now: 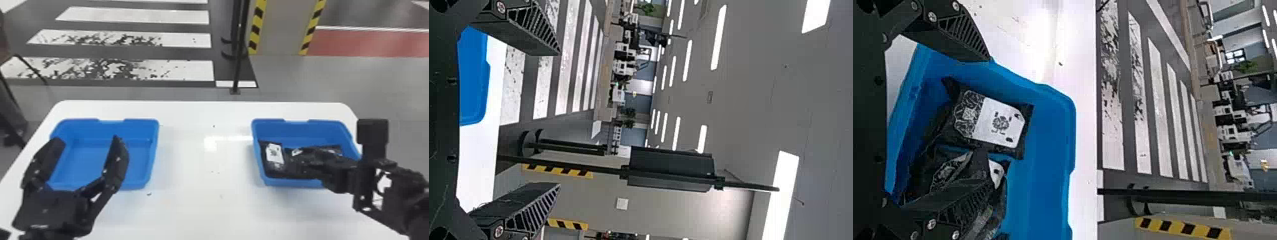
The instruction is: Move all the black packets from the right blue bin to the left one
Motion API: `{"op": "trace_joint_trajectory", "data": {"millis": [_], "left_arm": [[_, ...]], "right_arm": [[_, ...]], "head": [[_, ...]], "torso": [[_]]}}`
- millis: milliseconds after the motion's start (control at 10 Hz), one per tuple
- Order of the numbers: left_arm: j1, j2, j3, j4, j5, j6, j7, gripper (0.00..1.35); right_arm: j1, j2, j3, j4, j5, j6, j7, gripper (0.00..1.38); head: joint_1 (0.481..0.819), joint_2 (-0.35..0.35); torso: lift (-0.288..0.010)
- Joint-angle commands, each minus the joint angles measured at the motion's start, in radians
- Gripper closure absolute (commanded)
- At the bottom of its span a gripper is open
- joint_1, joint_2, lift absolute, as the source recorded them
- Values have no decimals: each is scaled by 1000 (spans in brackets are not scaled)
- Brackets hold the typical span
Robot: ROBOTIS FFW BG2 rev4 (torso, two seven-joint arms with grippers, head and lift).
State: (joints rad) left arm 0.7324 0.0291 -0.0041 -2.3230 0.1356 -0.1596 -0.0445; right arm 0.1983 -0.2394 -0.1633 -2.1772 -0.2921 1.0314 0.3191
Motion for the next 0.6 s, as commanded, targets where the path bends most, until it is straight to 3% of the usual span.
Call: {"op": "trace_joint_trajectory", "data": {"millis": [0, 300, 500], "left_arm": [[-4, 0, -2, 0, 0, -2, 0, 98], [-4, -1, -2, 5, 0, -2, 0, 98], [-4, -1, -6, 5, 0, -7, 0, 98]], "right_arm": [[-56, -11, 36, 75, -17, 14, 0, 179], [-122, -20, 64, 193, -29, 9, 0, 188], [-169, -34, 98, 321, -115, -50, 18, 228]], "head": [[695, -41], [695, -17], [695, -16]], "torso": [[-140], [-140], [-140]]}}
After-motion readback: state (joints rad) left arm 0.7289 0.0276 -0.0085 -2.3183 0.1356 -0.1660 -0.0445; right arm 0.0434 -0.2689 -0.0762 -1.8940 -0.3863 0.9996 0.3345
